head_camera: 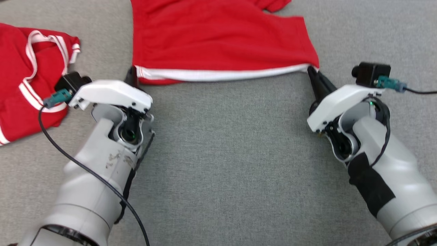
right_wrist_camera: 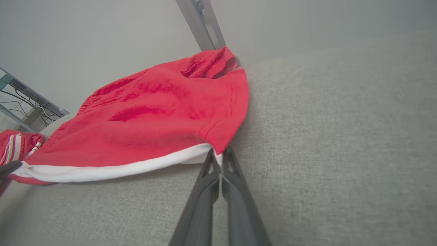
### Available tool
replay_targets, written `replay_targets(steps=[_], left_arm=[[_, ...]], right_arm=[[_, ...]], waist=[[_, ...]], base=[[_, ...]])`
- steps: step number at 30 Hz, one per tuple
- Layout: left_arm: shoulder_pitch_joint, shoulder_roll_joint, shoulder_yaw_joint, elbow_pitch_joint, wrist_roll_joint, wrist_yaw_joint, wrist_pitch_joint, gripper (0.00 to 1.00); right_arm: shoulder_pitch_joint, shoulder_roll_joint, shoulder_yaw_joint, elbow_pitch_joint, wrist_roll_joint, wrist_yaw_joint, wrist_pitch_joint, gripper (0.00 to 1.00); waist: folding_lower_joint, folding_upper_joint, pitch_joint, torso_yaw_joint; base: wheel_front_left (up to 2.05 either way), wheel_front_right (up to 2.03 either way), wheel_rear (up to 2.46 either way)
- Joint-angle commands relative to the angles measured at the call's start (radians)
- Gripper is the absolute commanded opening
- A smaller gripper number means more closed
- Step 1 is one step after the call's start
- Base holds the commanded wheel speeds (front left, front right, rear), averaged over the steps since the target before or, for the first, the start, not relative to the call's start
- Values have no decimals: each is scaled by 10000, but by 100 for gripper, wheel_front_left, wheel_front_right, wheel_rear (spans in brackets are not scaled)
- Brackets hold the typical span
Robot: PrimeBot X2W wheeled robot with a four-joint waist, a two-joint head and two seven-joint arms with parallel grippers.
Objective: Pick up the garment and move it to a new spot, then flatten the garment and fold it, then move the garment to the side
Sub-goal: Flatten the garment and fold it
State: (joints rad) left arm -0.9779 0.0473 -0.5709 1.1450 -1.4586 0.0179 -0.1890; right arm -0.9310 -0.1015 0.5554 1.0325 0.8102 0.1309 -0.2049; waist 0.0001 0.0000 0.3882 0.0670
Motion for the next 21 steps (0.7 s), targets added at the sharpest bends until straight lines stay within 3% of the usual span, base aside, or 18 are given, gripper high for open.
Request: replay_targets(steps=[1,12,21], left_arm=[[203,61,-118,-63,-89,5,3,0],[1752,58,-1278,-221,211,-104,-291,0],[2827,66,-2106,-23,732,-446,-162,0]], right_arm=[[260,-114,104,-86,142,-3,48,0],[2053,-736,1555,-736,1006,-3,568,0],[3174,-1590,2638,-1889,1831,-3,1788,0]], waist=[[-1,0,-410,201],[-1,0,-1838,592],[-1,0,-2854,762]], base=[[0,0,0],[0,0,0],[0,0,0]])
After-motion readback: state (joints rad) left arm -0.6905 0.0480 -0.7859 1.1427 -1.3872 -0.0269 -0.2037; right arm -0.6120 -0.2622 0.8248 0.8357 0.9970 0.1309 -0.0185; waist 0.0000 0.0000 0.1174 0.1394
